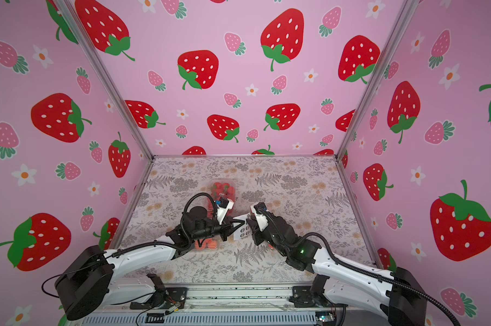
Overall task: Label fruit boxes
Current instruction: Tear off the label from the label sticker.
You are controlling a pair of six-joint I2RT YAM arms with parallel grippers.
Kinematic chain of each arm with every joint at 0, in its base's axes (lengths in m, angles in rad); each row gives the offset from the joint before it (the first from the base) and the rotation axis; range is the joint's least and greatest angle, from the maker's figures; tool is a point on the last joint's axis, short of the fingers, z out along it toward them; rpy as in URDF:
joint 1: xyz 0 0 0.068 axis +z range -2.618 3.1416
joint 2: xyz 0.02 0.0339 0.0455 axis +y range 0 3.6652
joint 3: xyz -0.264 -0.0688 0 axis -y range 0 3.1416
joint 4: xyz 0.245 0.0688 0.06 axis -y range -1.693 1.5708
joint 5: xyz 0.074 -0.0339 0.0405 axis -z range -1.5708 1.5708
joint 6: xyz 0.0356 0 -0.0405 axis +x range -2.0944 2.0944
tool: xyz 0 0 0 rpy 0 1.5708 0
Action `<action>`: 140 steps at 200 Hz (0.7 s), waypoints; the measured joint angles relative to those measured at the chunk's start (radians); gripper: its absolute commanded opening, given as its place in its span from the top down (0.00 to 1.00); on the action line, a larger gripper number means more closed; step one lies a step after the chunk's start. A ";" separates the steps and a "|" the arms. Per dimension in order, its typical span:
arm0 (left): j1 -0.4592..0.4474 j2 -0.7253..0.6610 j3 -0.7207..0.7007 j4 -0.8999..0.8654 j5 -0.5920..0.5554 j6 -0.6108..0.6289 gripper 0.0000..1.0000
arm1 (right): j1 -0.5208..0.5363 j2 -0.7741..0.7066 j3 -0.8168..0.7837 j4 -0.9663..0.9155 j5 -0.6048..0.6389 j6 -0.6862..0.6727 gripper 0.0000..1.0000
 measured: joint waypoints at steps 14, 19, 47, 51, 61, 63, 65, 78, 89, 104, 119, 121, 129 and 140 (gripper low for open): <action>0.000 0.000 0.000 -0.002 0.000 0.000 1.00 | 0.000 0.013 0.000 0.010 -0.004 -0.001 0.75; 0.000 0.000 0.000 -0.002 0.001 0.000 1.00 | 0.000 0.020 0.000 0.012 -0.005 -0.001 0.75; 0.000 0.000 0.000 -0.002 0.001 0.000 1.00 | 0.000 0.059 0.001 0.013 0.009 -0.002 0.80; 0.000 -0.001 0.000 -0.002 0.001 0.000 1.00 | 0.000 0.063 0.001 0.013 0.012 -0.001 0.83; 0.000 -0.001 0.000 -0.002 0.001 0.000 1.00 | -0.001 0.071 0.002 0.014 0.021 -0.002 0.87; 0.000 -0.001 0.000 -0.002 0.001 0.000 1.00 | -0.001 0.072 0.002 0.014 0.021 0.000 0.88; 0.000 -0.001 0.000 -0.002 0.001 0.000 1.00 | -0.001 0.073 0.002 0.014 0.024 -0.002 0.89; 0.000 -0.001 0.000 -0.002 0.001 0.000 1.00 | -0.001 0.076 0.002 0.014 0.032 -0.004 0.96; -0.001 -0.001 0.000 -0.002 0.001 0.000 1.00 | -0.001 0.076 0.002 0.018 0.038 0.000 1.00; -0.001 -0.001 0.000 -0.002 0.000 0.000 1.00 | -0.001 0.076 0.002 0.019 0.043 -0.005 1.00; -0.001 -0.005 0.000 -0.003 -0.010 0.000 1.00 | -0.002 0.072 0.001 0.018 0.047 -0.005 1.00; -0.001 -0.006 0.000 -0.004 -0.013 0.000 1.00 | -0.002 0.071 0.001 0.017 0.048 -0.005 1.00; -0.001 -0.011 0.000 -0.006 -0.018 0.000 1.00 | -0.002 0.065 0.001 0.014 0.051 -0.005 1.00; -0.001 -0.019 0.000 -0.010 -0.026 0.000 1.00 | -0.004 0.054 0.000 0.008 0.056 -0.004 1.00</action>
